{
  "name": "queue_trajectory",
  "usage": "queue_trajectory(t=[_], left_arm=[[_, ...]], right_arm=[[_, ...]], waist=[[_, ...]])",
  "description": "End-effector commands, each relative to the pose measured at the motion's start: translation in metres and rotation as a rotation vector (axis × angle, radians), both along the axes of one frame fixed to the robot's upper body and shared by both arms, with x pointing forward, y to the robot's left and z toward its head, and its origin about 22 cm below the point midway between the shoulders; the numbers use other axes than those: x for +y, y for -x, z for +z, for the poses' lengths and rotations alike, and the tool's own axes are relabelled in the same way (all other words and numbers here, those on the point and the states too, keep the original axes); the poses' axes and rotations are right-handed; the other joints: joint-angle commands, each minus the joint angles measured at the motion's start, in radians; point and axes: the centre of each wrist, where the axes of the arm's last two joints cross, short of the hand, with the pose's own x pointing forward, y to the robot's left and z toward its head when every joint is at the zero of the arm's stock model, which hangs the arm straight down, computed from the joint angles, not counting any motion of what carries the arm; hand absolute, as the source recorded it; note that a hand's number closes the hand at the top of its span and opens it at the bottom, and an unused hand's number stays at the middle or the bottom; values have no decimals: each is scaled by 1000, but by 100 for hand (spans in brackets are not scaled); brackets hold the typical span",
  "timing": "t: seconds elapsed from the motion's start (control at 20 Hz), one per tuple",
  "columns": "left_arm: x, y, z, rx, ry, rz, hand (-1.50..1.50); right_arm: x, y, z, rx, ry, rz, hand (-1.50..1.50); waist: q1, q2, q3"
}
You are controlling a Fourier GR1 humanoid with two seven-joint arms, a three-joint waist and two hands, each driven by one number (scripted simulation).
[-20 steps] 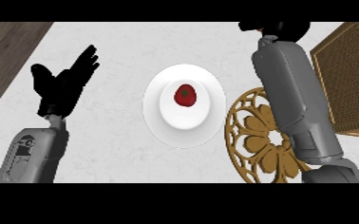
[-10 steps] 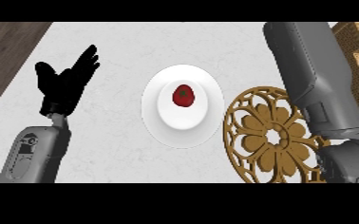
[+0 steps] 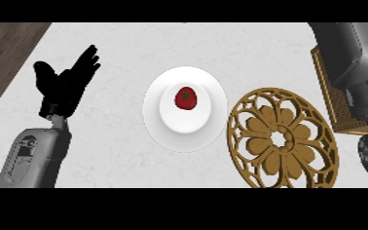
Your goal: Pick the sweet potato from the placemat and place it in the basket
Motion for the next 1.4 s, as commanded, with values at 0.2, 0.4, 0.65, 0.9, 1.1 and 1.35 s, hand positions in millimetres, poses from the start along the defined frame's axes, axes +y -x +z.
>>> queue_trajectory(t=[0.2,0.4,0.65,0.9,1.1,1.35], left_arm=[[4,-1,5,-6,-4,3,0],[12,3,0,14,-6,20,0],[18,1,-3,16,4,37,0],[24,1,-2,16,-1,40,0],[24,7,-5,24,2,74,0],[28,6,-5,9,-1,93,0]], right_arm=[[-30,0,25,-20,-76,-248,150],[-65,3,19,29,-27,-367,150],[-65,2,11,34,-60,-411,150],[-87,5,-3,52,-71,-426,150],[-98,8,-27,44,-61,-427,150],[-106,12,-60,1,-77,-408,150]], waist=[[-5,-2,0],[-19,-6,1],[-38,-10,2],[-60,-18,4],[-73,-25,5],[-82,-23,6]])
